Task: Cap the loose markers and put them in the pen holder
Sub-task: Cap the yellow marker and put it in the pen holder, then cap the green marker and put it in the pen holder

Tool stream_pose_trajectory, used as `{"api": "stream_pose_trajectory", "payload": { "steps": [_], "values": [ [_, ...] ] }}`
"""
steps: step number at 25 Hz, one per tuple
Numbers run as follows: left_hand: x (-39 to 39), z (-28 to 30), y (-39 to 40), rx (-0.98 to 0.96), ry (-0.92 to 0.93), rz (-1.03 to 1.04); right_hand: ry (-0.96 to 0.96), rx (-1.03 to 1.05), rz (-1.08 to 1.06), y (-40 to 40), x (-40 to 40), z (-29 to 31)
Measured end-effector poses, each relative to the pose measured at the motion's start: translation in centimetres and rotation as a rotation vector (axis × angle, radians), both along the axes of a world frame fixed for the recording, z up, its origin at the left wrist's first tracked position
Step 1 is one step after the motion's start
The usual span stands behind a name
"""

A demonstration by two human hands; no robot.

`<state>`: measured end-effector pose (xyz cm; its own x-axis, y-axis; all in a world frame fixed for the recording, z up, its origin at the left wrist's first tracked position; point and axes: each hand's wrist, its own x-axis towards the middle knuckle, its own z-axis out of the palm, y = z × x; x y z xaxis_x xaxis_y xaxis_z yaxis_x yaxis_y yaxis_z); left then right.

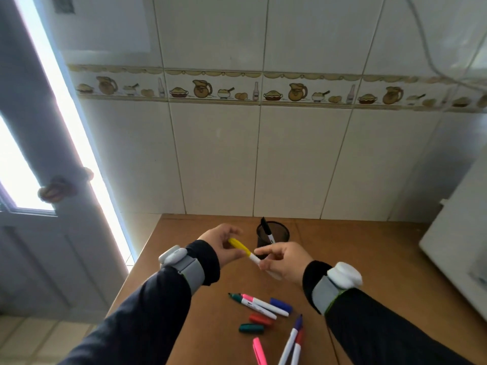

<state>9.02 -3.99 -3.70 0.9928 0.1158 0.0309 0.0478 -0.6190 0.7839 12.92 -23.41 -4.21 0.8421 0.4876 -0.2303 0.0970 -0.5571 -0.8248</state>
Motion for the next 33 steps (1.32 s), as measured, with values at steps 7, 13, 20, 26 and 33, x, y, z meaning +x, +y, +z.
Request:
{"api": "stream_pose_trajectory", "payload": {
  "steps": [7,13,20,26,33],
  "values": [
    [1.1,-6.0,2.1,0.087,0.24,0.183,-0.435,-0.119,-0.219,1.7,5.4,0.4],
    [-0.6,-10.8,4.2,0.394,0.421,0.028,-0.434,-0.573,-0.102,3.8,9.2,-1.6],
    [-1.1,-11.8,3.8,0.408,0.384,0.057,-0.526,-0.39,-0.145,3.1,7.0,-1.3],
    [-4.5,-10.5,3.1,0.357,0.407,0.182,-0.378,-0.537,0.451,2.3,-1.1,-5.4],
    [-9.4,-10.1,4.9,0.269,0.33,0.334,-0.434,-0.672,0.311,5.2,-2.6,-8.7]
  ]
}}
